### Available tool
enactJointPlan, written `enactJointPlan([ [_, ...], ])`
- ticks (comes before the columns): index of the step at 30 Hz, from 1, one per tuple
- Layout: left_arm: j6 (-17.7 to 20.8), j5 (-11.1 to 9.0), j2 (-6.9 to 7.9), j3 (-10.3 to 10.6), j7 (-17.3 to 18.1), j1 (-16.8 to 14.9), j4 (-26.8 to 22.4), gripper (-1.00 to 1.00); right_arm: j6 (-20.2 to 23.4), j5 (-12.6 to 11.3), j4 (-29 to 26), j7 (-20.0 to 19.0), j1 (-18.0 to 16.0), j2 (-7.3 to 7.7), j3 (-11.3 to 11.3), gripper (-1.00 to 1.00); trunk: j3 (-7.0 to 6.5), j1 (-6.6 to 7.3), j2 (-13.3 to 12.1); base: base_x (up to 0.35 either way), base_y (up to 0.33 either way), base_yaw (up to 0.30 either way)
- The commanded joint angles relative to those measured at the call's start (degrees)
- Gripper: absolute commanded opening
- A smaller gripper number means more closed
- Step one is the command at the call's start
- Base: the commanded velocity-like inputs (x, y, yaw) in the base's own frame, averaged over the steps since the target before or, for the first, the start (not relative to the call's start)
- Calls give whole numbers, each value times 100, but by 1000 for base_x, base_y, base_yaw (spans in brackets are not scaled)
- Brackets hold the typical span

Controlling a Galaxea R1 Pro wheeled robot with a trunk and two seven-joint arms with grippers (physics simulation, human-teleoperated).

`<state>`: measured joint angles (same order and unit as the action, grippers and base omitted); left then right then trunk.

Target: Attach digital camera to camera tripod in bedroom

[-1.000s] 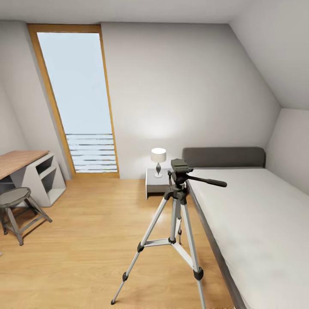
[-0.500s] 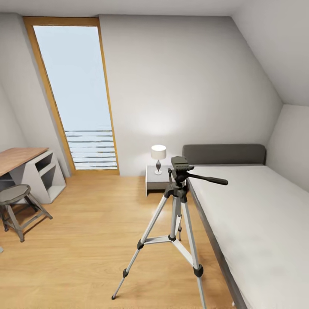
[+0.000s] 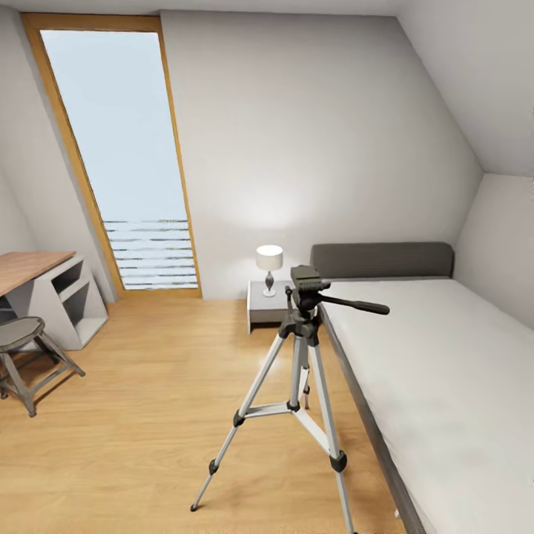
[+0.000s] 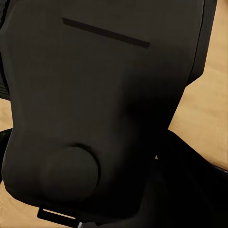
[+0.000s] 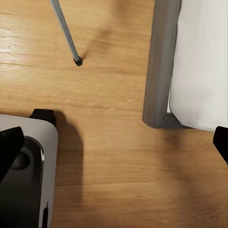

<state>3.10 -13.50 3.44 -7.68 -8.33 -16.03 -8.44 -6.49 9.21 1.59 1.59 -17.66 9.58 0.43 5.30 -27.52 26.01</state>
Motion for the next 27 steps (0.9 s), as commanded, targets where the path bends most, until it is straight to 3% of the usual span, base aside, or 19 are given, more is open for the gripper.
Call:
enactJointPlan([
  [1,33,-21,-3,-13,-11,0,-14,-100,-28,46,17,17,-9,0,1,100,21,-3,12,0,0,-91],
  [27,26,-21,-10,-8,-11,-2,-9,-100,-28,65,17,8,-9,0,7,100,260,-3,12,0,0,-90],
])
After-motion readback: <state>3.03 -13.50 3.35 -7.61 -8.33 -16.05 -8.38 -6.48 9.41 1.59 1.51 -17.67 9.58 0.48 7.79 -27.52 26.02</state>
